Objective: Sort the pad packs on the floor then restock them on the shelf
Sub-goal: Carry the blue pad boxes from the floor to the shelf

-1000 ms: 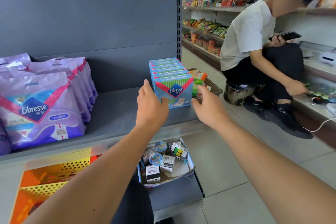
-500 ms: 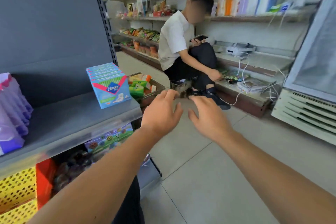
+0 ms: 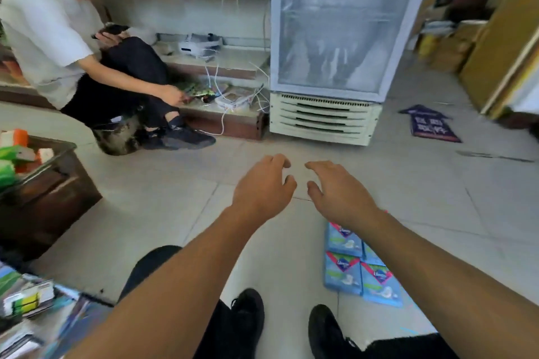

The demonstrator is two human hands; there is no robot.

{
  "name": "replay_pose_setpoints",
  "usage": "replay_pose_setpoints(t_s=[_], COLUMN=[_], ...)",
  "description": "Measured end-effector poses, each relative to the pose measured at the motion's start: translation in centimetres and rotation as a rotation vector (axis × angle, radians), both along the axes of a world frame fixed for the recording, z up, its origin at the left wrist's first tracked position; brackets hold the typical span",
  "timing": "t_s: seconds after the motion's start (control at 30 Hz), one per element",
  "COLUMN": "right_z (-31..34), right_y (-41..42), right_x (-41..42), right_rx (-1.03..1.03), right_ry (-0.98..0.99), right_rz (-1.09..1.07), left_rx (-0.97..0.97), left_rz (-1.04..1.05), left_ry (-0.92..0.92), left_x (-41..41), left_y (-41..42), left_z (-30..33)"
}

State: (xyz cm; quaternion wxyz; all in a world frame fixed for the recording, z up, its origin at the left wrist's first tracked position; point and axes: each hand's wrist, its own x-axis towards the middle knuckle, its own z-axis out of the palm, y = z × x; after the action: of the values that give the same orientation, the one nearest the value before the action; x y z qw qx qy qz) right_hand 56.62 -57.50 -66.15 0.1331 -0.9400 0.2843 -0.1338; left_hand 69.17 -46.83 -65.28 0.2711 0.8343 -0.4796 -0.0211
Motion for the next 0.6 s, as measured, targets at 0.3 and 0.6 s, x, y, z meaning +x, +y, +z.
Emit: replay_pose_setpoints(t_s=[0.3, 0.6], right_z=[-10.3, -27.1], right_y=[-8.5, -13.2], right_x=[-9.4, -15.5], right_rx=[0.289, 0.626], right_ry=[0.092, 0.226], right_rz=[-0.412, -0.698], left_rx=[0.215, 0.505], left_rz=[-0.153, -0.184], left_ry=[0.278, 0.466], left_x=[-5.0, -9.6], left_y=[-10.8, -17.2], left_z=[-11.8, -26.9])
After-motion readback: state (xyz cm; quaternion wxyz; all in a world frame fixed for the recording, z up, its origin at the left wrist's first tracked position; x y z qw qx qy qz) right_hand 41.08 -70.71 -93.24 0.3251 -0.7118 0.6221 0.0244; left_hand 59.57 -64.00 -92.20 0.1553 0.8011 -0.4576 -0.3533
